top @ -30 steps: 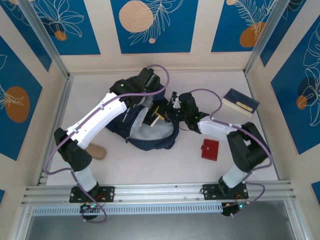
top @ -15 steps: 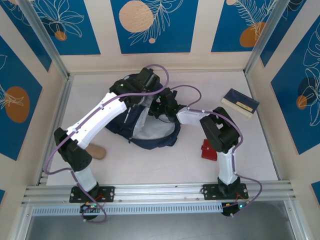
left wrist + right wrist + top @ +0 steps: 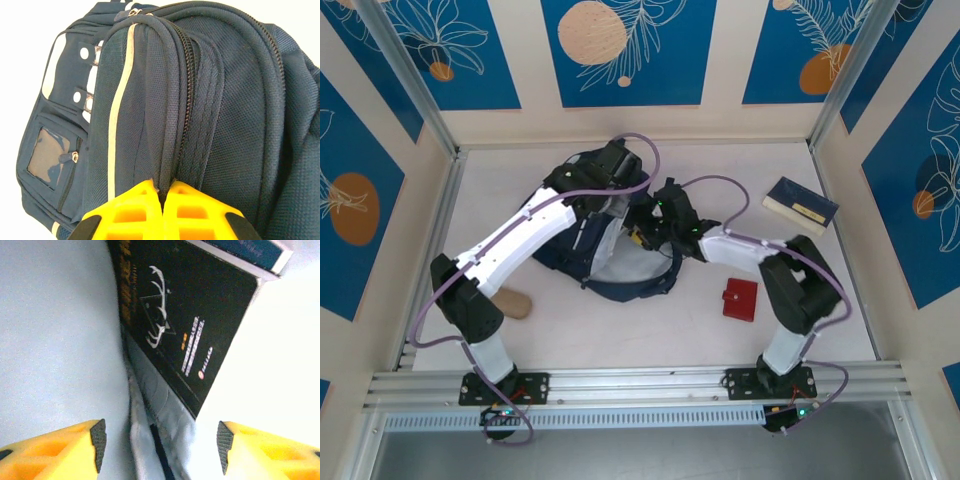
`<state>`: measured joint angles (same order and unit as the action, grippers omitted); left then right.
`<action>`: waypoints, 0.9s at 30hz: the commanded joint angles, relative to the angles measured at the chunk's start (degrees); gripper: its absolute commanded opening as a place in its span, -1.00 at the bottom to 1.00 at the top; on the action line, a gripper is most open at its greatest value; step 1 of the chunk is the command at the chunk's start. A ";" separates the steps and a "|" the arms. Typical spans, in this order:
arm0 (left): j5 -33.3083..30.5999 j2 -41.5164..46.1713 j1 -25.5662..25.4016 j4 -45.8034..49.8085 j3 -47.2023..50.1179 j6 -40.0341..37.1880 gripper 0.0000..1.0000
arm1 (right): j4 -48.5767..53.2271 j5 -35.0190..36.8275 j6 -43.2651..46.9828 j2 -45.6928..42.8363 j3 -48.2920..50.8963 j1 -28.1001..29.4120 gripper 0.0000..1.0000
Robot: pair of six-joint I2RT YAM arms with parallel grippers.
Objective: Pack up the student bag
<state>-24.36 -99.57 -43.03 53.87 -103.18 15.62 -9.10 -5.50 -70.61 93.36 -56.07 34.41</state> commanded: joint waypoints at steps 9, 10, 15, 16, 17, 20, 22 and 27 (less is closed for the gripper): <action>2.66 5.01 0.96 -4.91 10.51 -2.86 -1.00 | 24.82 17.72 16.07 -21.68 9.42 -9.86 0.20; 4.20 5.76 0.93 -5.12 12.34 -3.26 -1.00 | 26.89 17.76 17.66 -22.87 9.65 -12.70 0.20; 9.76 8.56 0.84 -7.54 19.92 -1.91 -1.00 | 34.40 16.92 24.45 -24.04 7.06 -25.17 0.32; 10.26 8.97 0.85 -8.16 20.81 -0.54 -0.93 | 35.05 17.05 25.80 -23.22 5.71 -27.01 0.34; 10.30 9.21 0.84 -8.69 21.50 0.69 -0.66 | 35.41 17.27 26.84 -22.15 4.58 -28.41 0.37; 10.18 10.04 0.88 -10.42 22.61 4.33 0.11 | 36.60 19.41 30.06 -16.75 -0.38 -32.01 0.44; 9.67 10.59 0.90 -12.10 23.10 5.40 0.41 | 38.13 19.47 30.83 -11.35 -5.03 -34.49 0.43; 6.26 10.11 1.19 -12.24 21.03 4.25 0.80 | 43.91 19.32 34.20 3.07 -19.22 -38.45 0.32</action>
<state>-15.68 -90.32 -42.54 42.54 -80.71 19.38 29.74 12.10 -40.56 91.64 -69.73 -2.70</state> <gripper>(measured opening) 0.882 0.666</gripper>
